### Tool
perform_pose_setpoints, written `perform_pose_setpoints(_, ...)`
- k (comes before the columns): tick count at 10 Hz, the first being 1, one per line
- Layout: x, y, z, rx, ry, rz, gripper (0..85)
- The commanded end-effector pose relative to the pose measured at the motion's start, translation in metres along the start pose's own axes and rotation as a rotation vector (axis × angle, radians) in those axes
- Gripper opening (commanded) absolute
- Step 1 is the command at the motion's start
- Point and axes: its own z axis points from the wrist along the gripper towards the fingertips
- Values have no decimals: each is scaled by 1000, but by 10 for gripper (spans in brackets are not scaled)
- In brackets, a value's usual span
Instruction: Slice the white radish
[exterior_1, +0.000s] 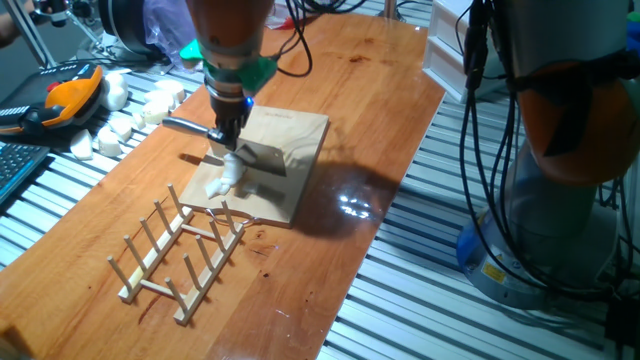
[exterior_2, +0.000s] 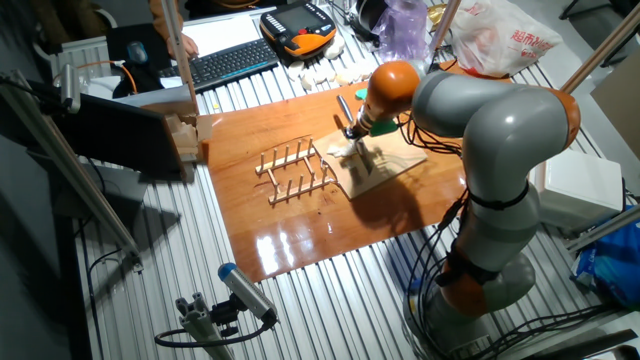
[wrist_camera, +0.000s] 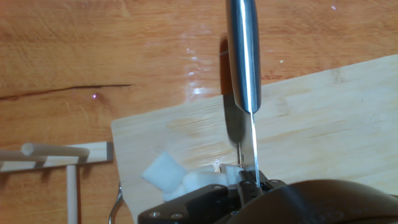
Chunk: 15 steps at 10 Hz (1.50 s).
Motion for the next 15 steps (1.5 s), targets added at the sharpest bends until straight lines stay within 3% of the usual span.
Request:
perform_pose_setpoints(1,-1,-1,-2,6,0,-1,0)
perform_pose_setpoints(7,3,-5,-12,25,14,-4,0)
perform_pose_setpoints(13,7,-9,-5,18,14,-7,0)
perform_pose_setpoints(15,9,-9,4,10,3,-5,0)
